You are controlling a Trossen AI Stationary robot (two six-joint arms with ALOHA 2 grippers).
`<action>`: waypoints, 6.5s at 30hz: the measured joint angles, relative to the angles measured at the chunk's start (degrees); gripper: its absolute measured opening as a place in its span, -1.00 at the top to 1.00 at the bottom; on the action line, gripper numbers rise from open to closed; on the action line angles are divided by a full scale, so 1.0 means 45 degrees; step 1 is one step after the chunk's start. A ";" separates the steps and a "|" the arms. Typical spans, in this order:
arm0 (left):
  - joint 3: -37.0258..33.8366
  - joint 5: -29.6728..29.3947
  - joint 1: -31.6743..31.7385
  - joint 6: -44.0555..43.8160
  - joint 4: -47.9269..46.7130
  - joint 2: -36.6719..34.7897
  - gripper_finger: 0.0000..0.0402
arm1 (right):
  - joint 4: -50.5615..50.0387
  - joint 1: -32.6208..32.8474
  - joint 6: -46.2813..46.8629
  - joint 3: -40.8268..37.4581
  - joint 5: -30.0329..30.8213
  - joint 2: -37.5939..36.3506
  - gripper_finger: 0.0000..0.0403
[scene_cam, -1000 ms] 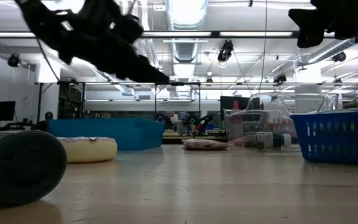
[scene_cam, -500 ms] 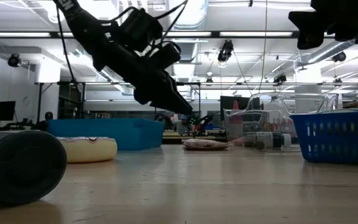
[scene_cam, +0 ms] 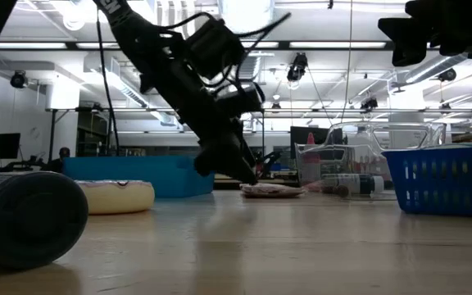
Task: Pick & Place Food Item
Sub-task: Put the red popcorn bag into the teal bin, then put the purple doughnut into the blue bin
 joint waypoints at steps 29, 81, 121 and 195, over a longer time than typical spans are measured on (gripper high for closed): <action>0.3217 -0.2369 -0.0092 -0.0034 -0.1902 0.2982 -0.42 | -0.0175 0.0000 0.0072 0.0005 0.0527 -0.0013 -0.09; 0.3228 -0.6079 0.0350 0.2678 -0.3059 -0.2140 1.00 | -0.0159 -0.0005 0.0146 0.0005 0.0509 -0.0007 -0.09; 0.3175 -0.9370 0.2089 -0.4045 -1.2890 -0.5309 1.00 | -0.0364 0.0000 0.0233 0.0005 0.0508 -0.0003 -0.09; -0.1485 0.3227 0.4105 -0.2925 -0.5793 -0.5226 0.37 | -0.0457 0.0000 0.0243 0.0005 0.0508 -0.0003 -0.09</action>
